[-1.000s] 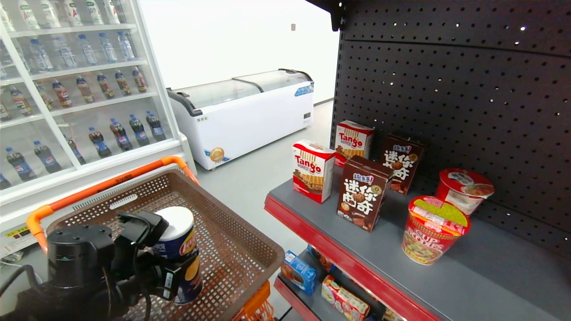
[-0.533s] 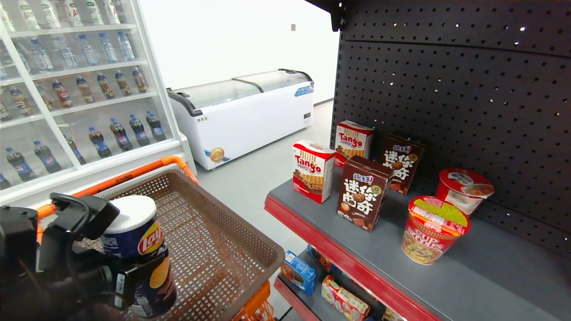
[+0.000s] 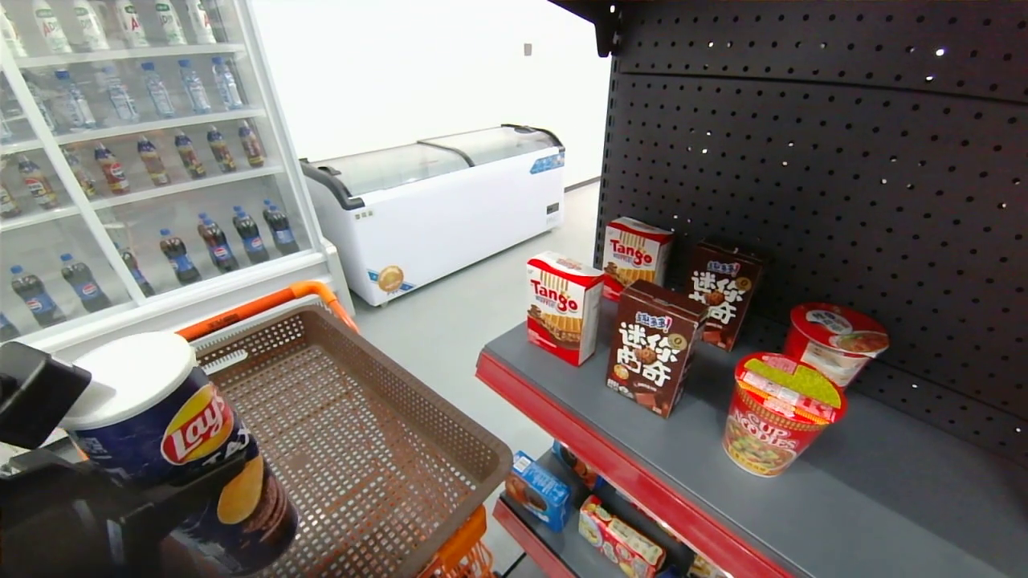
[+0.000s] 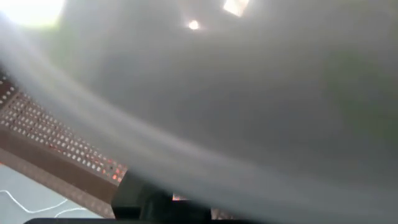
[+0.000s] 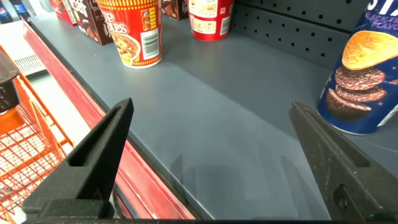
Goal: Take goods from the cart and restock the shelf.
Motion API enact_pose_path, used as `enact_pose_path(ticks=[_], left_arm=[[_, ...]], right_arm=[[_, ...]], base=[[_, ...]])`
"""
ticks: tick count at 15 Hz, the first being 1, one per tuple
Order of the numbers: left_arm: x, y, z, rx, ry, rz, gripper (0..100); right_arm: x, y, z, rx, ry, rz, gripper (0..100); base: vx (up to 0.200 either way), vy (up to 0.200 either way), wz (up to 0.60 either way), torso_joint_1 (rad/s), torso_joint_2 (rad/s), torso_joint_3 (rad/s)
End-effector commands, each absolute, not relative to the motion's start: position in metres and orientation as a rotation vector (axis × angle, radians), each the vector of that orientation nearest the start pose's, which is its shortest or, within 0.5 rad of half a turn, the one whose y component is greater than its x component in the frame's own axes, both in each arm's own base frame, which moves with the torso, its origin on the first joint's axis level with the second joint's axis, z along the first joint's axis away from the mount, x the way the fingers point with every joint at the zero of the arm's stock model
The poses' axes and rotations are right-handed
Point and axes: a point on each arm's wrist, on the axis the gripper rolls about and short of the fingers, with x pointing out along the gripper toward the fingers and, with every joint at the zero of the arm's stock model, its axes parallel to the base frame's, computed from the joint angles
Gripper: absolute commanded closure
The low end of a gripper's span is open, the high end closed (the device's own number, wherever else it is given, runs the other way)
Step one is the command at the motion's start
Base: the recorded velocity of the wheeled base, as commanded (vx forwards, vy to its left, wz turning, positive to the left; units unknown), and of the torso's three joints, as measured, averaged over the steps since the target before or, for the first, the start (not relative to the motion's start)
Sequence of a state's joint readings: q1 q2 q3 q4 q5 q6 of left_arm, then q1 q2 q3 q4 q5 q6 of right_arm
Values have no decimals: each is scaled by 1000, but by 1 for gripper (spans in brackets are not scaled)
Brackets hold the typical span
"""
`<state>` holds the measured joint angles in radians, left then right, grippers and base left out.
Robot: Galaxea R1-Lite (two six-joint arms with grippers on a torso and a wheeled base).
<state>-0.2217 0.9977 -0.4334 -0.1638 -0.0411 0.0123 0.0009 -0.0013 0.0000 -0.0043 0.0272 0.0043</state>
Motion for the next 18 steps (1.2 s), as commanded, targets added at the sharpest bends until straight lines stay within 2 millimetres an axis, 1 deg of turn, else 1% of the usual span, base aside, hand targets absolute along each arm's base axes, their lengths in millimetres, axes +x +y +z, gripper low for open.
enact_pose_path(ticks=[1, 4, 6, 9, 10, 13, 17, 18], left_arm=[[99, -23, 185, 47, 376, -278, 100], [100, -23, 190, 39, 337, -285, 100], [100, -24, 191, 40, 334, -290, 100], [94, -31, 190, 64, 325, -418, 100], [89, -32, 190, 66, 315, -441, 100], [84, -33, 188, 52, 307, -530, 100], [85, -34, 188, 51, 310, -533, 100], [85, -33, 185, 51, 324, -530, 100]], right_arm=[[-23, 1, 76, 5, -5, 29, 0], [-23, 1, 76, 5, -5, 29, 0], [-23, 1, 76, 5, -5, 29, 0], [-23, 1, 76, 5, -5, 31, 0], [-23, 1, 76, 5, -5, 31, 0], [-23, 1, 76, 5, -5, 31, 0], [-23, 1, 76, 5, -5, 31, 0], [-23, 1, 76, 5, -5, 31, 0]], base=[[0, 0, 0, 0, 0, 0], [0, 0, 0, 0, 0, 0], [0, 0, 0, 0, 0, 0], [0, 0, 0, 0, 0, 0], [0, 0, 0, 0, 0, 0], [0, 0, 0, 0, 0, 0], [0, 0, 0, 0, 0, 0], [0, 0, -600, 2, 2, -2]])
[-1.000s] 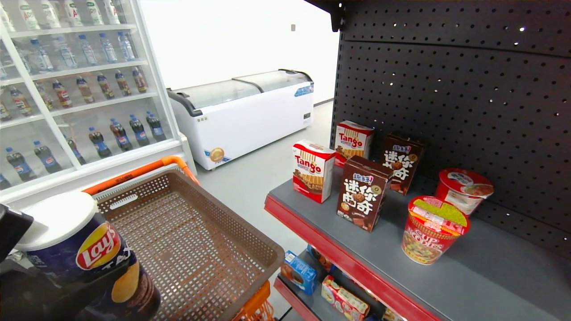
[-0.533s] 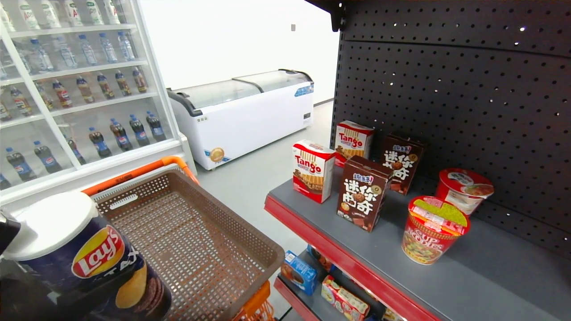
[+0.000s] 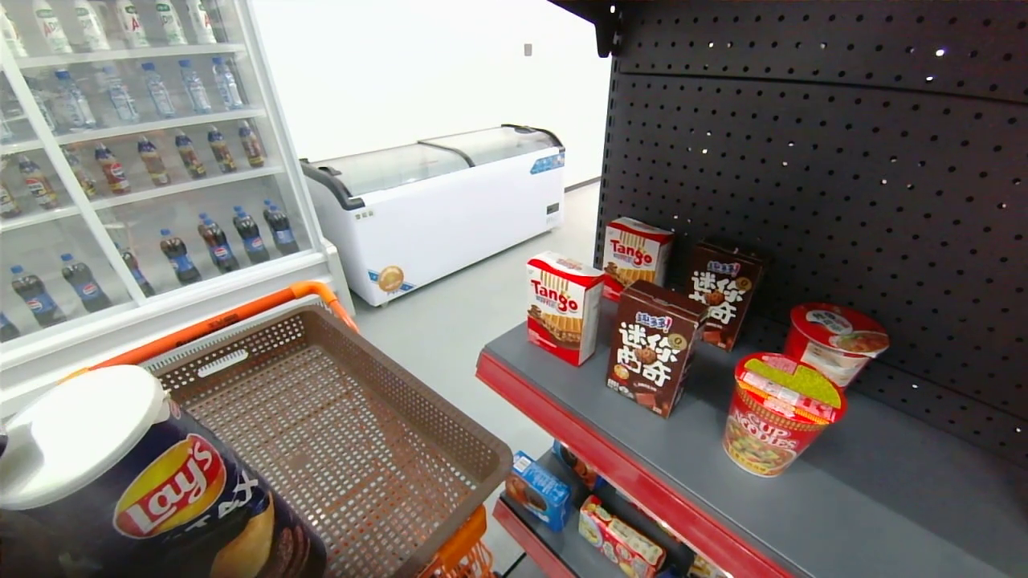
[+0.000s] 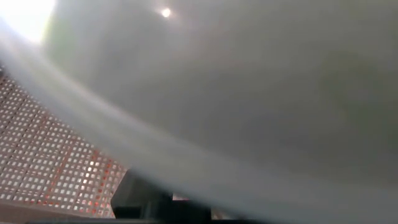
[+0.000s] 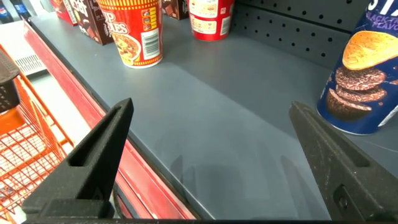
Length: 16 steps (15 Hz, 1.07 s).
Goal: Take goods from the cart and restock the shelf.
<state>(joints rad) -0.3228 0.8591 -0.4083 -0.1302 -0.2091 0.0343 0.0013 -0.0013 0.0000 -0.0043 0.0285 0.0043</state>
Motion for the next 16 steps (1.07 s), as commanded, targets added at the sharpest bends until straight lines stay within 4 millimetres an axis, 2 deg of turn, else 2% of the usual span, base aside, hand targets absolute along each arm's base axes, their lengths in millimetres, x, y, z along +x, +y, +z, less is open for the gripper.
enact_pose_path(ticks=[1, 5, 12, 16], left_arm=[[85, -33, 184, 51, 323, -530, 100], [85, -33, 183, 48, 330, -529, 100], [85, -33, 180, 47, 339, -529, 100], [84, -33, 179, 47, 341, -530, 100]], right_arm=[[-23, 1, 76, 5, -5, 31, 0], [-23, 1, 76, 5, -5, 31, 0], [-23, 1, 76, 5, -5, 31, 0], [-23, 1, 76, 5, -5, 31, 0]], base=[[0, 0, -600, -2, 7, -2], [0, 0, -600, 6, 2, 1], [0, 0, 0, 0, 0, 0], [0, 0, -600, -1, -4, 6]])
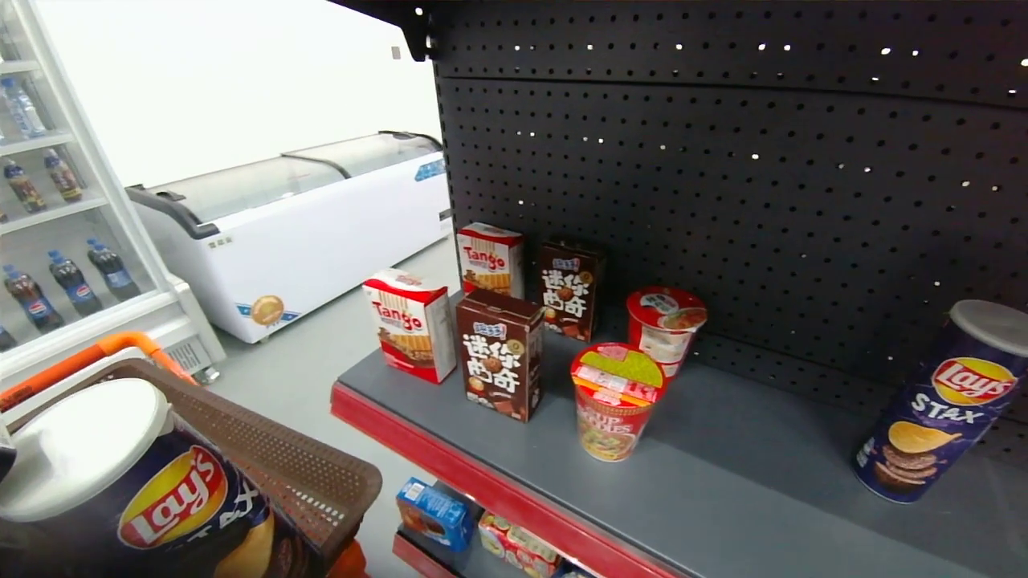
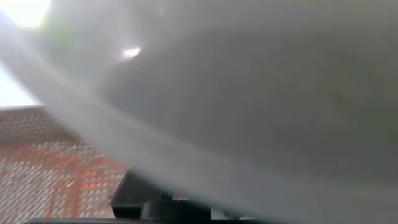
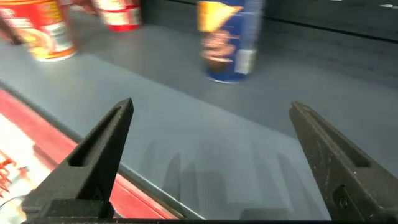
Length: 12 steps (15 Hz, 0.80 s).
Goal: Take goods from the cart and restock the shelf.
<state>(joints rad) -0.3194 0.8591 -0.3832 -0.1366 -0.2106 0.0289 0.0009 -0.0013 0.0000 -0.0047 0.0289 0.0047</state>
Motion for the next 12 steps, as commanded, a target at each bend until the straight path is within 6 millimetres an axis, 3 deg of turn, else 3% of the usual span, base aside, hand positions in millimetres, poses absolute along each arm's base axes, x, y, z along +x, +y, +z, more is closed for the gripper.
enact_pose_path(ticks=[1, 12], left_arm=[[84, -33, 179, 48, 343, -530, 100], [83, -33, 175, 48, 353, -532, 100]], right_arm=[[-23, 1, 76, 5, -5, 31, 0], [-23, 1, 76, 5, -5, 31, 0]], base=[[0, 0, -600, 2, -2, 2], [0, 0, -600, 5, 1, 2]])
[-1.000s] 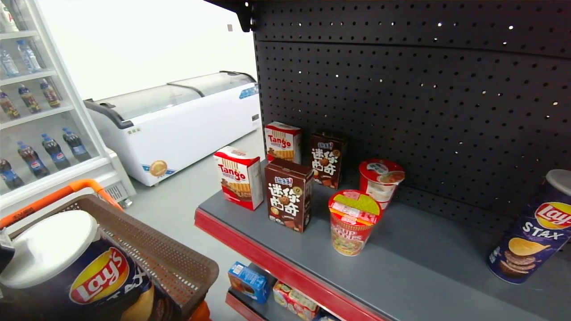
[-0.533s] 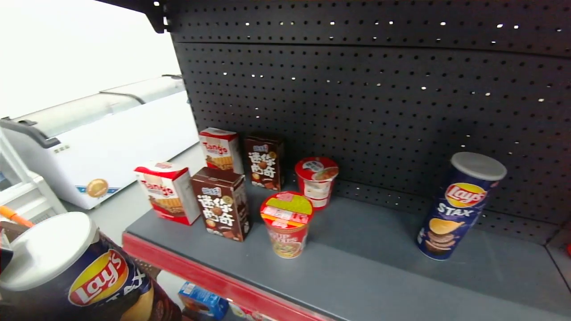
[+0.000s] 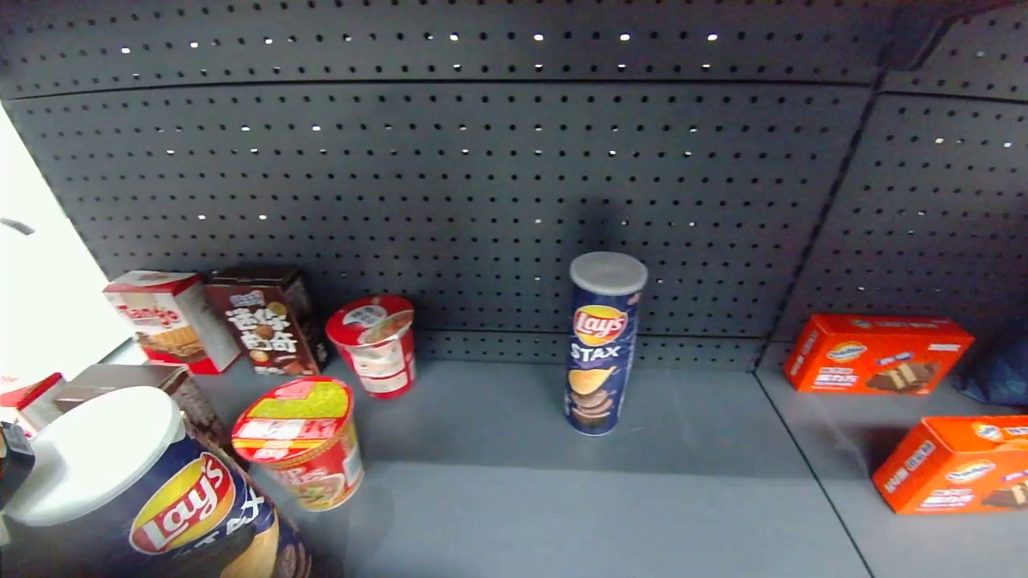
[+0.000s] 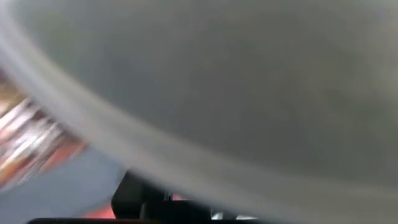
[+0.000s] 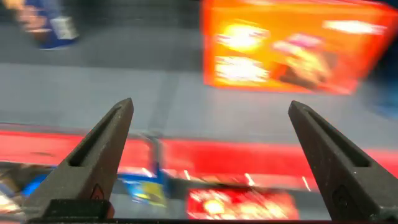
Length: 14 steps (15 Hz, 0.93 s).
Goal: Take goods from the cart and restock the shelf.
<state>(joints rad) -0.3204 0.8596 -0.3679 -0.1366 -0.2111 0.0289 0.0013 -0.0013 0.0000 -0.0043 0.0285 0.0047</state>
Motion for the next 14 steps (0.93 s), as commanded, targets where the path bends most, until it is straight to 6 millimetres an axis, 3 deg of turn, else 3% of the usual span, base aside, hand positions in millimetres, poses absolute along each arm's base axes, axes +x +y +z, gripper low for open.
enact_pose_path(ticks=[1, 14], left_arm=[[83, -33, 174, 48, 358, -532, 100], [78, -40, 172, 70, 365, -629, 100]], right_arm=[[-23, 1, 76, 5, -5, 31, 0], [-23, 1, 76, 5, -5, 31, 0]], base=[[0, 0, -600, -2, 2, 2], [0, 0, 0, 0, 0, 0]])
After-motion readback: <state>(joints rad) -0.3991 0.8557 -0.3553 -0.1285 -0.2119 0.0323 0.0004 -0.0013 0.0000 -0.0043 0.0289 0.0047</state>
